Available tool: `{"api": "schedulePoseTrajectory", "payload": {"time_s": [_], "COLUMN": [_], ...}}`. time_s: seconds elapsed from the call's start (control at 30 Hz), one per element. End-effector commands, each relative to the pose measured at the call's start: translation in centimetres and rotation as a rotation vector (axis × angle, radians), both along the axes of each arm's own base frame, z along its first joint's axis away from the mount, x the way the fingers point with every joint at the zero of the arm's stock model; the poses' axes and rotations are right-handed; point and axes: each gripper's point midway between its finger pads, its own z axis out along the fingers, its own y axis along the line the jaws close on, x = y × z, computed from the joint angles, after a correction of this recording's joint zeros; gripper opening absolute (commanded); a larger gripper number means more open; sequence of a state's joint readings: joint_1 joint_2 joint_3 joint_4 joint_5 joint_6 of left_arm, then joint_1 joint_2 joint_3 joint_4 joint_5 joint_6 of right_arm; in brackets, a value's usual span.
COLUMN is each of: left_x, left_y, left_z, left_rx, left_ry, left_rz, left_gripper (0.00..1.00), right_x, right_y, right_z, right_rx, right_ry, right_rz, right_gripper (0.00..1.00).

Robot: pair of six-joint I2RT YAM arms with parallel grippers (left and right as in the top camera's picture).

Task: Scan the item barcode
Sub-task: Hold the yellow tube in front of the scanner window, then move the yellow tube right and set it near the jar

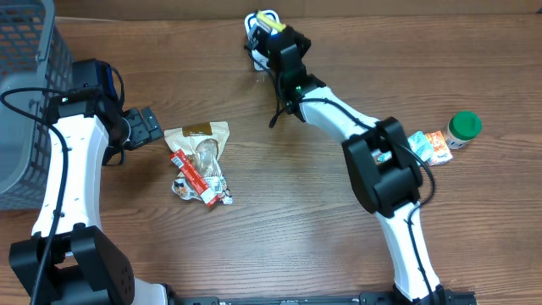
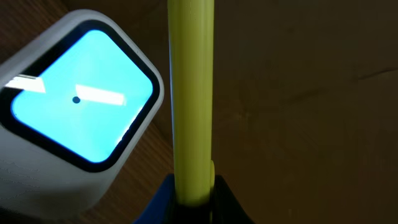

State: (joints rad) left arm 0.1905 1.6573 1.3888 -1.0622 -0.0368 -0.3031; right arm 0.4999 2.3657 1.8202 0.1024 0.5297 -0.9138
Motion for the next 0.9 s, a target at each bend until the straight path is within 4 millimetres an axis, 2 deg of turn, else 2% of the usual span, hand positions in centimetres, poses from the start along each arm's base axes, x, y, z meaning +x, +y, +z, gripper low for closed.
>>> {"api": "schedulePoseTrajectory", "payload": {"time_s": [0.0, 0.07, 0.13, 0.2, 0.3, 0.43, 0.57, 0.67, 0.77, 0.87], "left_x": [0.5, 0.5, 0.5, 0.5, 0.5, 0.5, 0.5, 0.5, 0.5, 0.5], "left_y": [0.0, 0.0, 0.0, 0.0, 0.0, 0.0, 0.0, 0.0, 0.0, 0.0], "left_z": [0.7, 0.7, 0.7, 0.7, 0.7, 0.7, 0.7, 0.7, 0.7, 0.7], "left_rx": [0.005, 0.005, 0.005, 0.005, 0.005, 0.005, 0.005, 0.005, 0.005, 0.005], "left_ry": [-0.022, -0.022, -0.022, -0.022, -0.021, -0.022, -0.022, -0.022, -0.022, -0.021], "left_rz": [-0.021, -0.021, -0.021, -0.021, -0.021, -0.021, -0.021, -0.021, -0.021, -0.021], "left_gripper": [1.00, 1.00, 1.00, 1.00, 1.00, 1.00, 1.00, 1.00, 1.00, 1.00], "right_x": [-2.8, -4.6, -6.5, -8.7, -12.0, -16.2, -21.3, -24.7, -27.0, -28.1], "right_y": [-0.1, -1.1, -2.3, -3.8, -5.7, -8.1, -12.0, -14.5, -16.9, -19.6], "right_z": [13.3, 15.2, 16.2, 16.7, 16.0, 12.7, 7.9, 5.1, 2.9, 0.9], "right_rx": [0.275, 0.357, 0.421, 0.483, 0.527, 0.539, 0.494, 0.490, 0.518, 0.538], "right_ry": [-0.137, -0.096, -0.040, 0.028, 0.159, 0.384, 0.644, 0.816, 0.927, 0.956], "right_rz": [-0.042, -0.080, -0.124, -0.185, -0.251, -0.354, -0.543, -0.668, -0.797, -0.924], "right_gripper": [0.04, 0.04, 0.04, 0.04, 0.04, 0.05, 0.05, 0.05, 0.05, 0.05]}}
